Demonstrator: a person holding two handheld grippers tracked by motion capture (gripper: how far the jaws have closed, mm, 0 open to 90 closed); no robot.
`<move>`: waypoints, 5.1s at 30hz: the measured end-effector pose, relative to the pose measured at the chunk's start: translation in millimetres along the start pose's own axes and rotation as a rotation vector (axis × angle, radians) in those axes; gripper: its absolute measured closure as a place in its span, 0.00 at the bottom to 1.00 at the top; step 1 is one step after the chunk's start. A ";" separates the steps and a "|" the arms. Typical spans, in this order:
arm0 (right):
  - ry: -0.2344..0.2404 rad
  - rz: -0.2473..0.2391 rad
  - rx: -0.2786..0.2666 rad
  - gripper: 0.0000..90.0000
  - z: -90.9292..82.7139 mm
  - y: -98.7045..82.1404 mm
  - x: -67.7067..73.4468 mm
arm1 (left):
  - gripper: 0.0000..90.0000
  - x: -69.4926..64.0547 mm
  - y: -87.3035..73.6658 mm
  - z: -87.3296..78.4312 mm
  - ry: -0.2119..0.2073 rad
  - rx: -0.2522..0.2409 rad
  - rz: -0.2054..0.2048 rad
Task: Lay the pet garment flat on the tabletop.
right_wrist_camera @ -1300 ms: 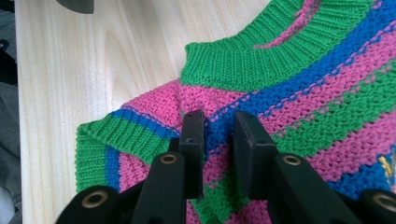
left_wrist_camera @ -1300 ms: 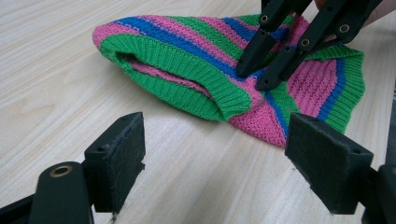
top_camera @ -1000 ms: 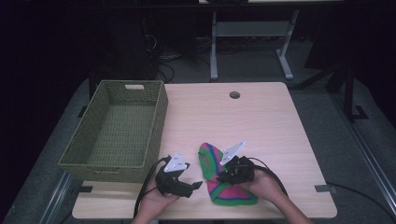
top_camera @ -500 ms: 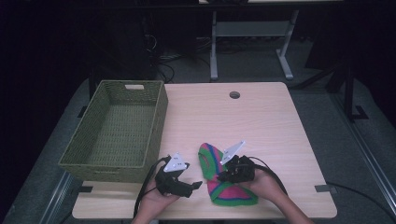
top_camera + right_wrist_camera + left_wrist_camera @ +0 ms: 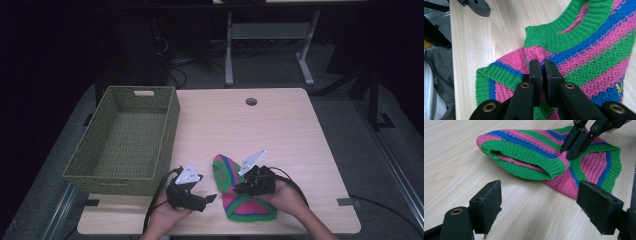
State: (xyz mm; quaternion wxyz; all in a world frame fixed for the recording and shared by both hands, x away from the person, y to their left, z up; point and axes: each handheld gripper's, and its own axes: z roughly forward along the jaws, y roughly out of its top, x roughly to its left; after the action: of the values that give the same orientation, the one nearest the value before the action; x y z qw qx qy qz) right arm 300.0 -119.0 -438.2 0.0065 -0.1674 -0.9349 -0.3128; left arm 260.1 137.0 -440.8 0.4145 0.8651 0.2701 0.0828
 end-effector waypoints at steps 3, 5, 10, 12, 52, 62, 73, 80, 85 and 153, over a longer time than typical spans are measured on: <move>0.012 0.006 -0.015 0.95 -4.1 -0.3 -0.2 | 0.23 0.2 0.0 0.3 -0.006 0.001 -0.005; 0.012 0.009 -0.025 0.95 -7.5 -1.1 -0.5 | 0.23 0.0 0.1 0.6 -0.007 -0.001 -0.007; 0.011 0.011 -0.034 0.95 -12.8 -1.1 0.5 | 0.23 0.1 0.4 1.1 -0.006 0.001 -0.002; 0.005 0.005 -0.042 0.95 -16.2 -1.2 -0.3 | 0.23 -0.1 0.7 1.4 -0.007 0.000 -0.003; 0.036 0.038 -0.184 0.95 -68.2 -18.8 -8.7 | 0.31 12.3 24.9 16.4 -0.036 -0.012 -0.004; 0.055 0.025 -0.190 0.95 -71.9 -26.6 -9.1 | 0.37 15.8 32.0 21.2 -0.045 -0.006 0.015; 0.085 0.003 -0.181 0.95 -65.1 -32.0 -6.3 | 0.45 27.1 38.7 29.3 -0.063 0.001 -0.022; 0.081 -0.005 -0.184 0.95 -66.6 -35.4 -7.2 | 0.53 28.4 43.3 32.8 -0.071 0.011 -0.018; 0.088 -0.003 -0.188 0.95 -67.2 -37.6 -7.5 | 0.62 29.5 45.3 37.2 -0.089 0.027 -0.026; 0.025 -0.034 -0.163 0.95 -95.5 -21.1 -18.0 | 1.00 -7.8 65.6 -19.8 -0.038 0.012 0.173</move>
State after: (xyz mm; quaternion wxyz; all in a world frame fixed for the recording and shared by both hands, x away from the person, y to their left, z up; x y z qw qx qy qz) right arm 301.4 -196.4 -375.8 -0.0007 -0.1477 -0.9089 -0.3899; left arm 272.4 112.7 -377.4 0.4057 0.8891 0.1868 0.1001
